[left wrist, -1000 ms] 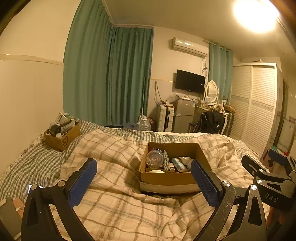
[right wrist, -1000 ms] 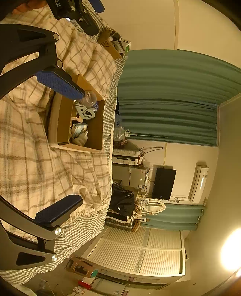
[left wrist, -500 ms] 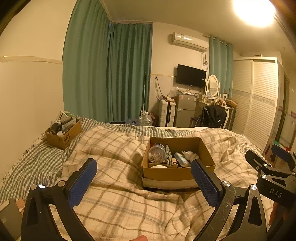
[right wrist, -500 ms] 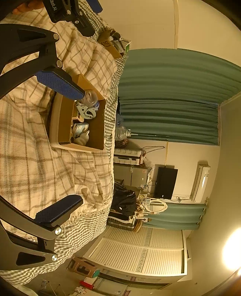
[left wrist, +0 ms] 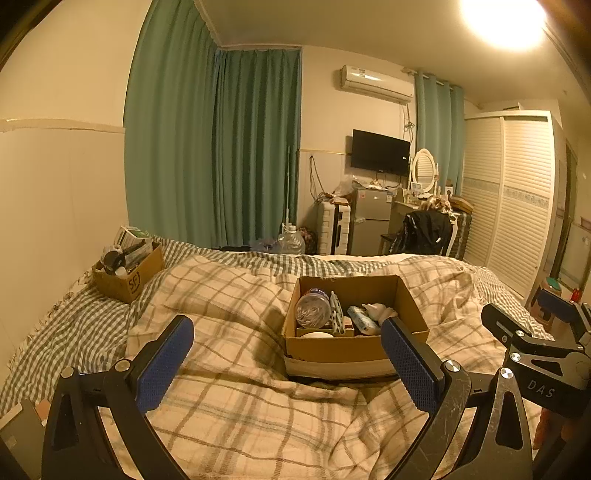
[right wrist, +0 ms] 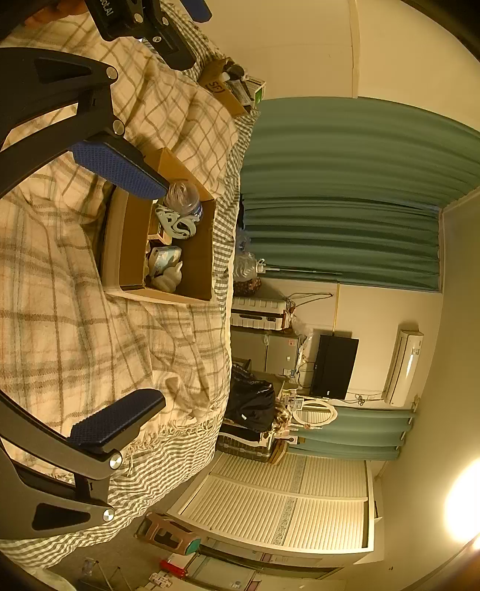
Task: Organize objects
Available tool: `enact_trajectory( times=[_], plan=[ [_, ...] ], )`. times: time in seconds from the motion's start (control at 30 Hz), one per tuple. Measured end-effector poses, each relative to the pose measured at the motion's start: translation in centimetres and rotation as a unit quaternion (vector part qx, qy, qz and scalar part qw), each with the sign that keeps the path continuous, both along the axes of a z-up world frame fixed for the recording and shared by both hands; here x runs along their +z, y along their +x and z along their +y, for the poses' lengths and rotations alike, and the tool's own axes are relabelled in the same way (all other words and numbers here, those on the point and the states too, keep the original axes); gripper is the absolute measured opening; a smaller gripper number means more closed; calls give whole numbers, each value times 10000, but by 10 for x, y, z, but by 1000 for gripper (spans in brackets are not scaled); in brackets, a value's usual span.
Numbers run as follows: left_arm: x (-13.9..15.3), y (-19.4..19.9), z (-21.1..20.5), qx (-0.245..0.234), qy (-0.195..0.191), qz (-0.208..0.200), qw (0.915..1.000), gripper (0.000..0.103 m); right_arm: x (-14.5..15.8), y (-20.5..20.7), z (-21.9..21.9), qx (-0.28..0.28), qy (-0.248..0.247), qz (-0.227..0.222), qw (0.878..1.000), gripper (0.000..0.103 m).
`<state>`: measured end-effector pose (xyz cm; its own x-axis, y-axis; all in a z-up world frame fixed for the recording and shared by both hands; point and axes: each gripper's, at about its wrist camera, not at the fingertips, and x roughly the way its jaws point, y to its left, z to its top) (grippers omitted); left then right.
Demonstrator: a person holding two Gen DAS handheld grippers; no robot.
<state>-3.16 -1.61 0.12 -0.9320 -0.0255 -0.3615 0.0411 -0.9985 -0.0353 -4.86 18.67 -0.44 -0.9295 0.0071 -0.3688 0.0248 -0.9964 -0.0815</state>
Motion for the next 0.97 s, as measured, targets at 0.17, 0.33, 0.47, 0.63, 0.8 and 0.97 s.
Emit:
enact_trajectory(
  times=[0.17,0.33,0.47,0.63,0.8,0.97],
  plan=[
    [0,0,0,7,19,-1,10000,103,0,0,0,0,2,-2,10000,103],
    [1,0,0,16,8,20,10000,103,0,0,0,1,3,1,10000,103],
    [1,2,1,16,-15,33,10000,103,0,0,0,3,0,-4,10000,103],
    [0,2,2,14,-33,32,10000,103,0,0,0,5,0,-7,10000,103],
    [0,2,3,17,-48,33,10000,103,0,0,0,2,9,-14,10000,103],
    [-1,2,5,35,-126,80,9999,103,-1,0,0,16,6,-25,10000,103]
  ],
)
